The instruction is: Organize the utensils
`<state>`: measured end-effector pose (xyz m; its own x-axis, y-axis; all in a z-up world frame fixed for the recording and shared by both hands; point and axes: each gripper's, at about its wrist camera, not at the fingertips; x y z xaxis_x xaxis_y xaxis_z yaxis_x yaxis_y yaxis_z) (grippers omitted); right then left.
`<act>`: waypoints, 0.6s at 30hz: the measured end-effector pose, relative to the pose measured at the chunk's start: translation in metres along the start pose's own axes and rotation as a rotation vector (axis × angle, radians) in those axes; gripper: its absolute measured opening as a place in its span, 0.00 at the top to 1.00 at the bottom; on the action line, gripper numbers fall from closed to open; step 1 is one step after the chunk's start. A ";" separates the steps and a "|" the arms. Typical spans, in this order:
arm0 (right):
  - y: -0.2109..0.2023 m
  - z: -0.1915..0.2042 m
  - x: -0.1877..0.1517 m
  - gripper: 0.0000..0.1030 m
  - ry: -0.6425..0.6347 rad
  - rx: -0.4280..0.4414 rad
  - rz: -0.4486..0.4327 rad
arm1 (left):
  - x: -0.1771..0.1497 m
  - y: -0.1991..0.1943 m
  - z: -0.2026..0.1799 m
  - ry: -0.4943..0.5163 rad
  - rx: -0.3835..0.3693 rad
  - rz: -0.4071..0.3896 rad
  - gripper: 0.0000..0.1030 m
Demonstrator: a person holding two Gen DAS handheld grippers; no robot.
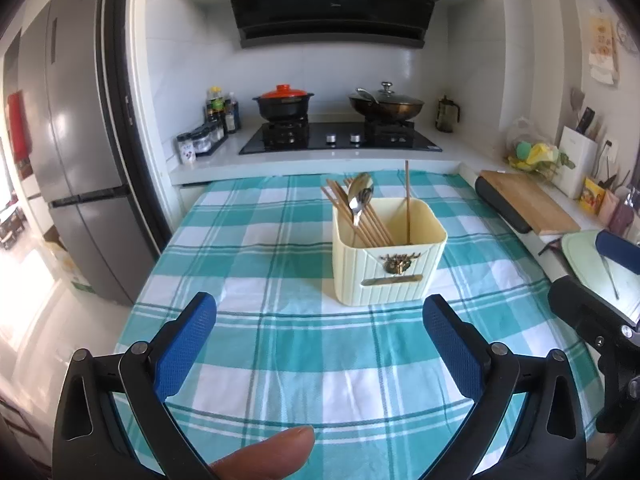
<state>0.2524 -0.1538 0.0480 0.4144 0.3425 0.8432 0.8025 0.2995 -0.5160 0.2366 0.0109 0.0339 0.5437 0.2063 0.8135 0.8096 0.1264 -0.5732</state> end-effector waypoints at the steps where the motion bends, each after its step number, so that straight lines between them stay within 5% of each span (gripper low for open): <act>1: 0.000 0.000 0.000 0.00 -0.002 -0.002 0.000 | 0.000 -0.001 0.000 -0.001 0.000 0.001 0.00; 18: -0.001 0.001 0.001 0.00 -0.003 -0.015 0.004 | 0.001 -0.002 0.003 -0.004 0.002 0.006 0.00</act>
<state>0.2517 -0.1527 0.0495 0.4166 0.3461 0.8406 0.8070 0.2850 -0.5172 0.2348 0.0135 0.0357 0.5475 0.2106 0.8098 0.8059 0.1276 -0.5781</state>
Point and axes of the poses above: each gripper's, at about its wrist camera, not at the fingertips, and y roughly the way its jaws point, z to its left, x to its top, and after that the axes turned 8 degrees about -y, right-handed
